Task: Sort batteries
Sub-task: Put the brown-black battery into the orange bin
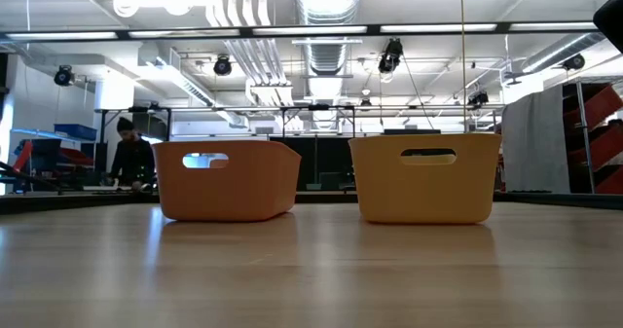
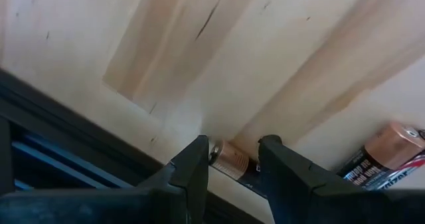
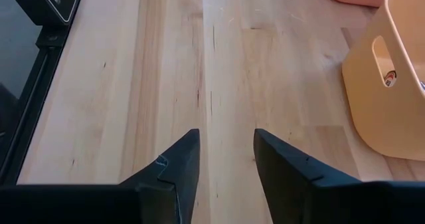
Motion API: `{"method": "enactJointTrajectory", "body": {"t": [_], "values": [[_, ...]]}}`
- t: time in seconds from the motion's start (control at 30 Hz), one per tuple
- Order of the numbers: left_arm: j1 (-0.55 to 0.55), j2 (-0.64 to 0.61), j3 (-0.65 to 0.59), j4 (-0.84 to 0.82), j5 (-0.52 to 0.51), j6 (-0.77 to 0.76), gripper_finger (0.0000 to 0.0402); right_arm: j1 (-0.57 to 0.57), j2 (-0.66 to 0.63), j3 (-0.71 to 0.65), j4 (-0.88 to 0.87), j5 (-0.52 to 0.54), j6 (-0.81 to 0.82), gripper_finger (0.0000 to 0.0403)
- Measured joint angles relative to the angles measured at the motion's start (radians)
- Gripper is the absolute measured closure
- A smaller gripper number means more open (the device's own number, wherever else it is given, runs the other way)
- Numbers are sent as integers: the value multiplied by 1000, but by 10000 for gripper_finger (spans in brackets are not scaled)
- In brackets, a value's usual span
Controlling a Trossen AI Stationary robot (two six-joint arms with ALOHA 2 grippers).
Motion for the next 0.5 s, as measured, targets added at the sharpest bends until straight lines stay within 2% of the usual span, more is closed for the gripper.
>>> {"method": "enactJointTrajectory", "body": {"t": [0.2, 0.5], "values": [[4, 1, -7, 3, 5, -14, 296, 0, 0, 0, 0, 0, 0, 272], [21, 4, -8, -7, 9, -23, 395, 0, 0, -1, 0, -1, 1, 289]]}}
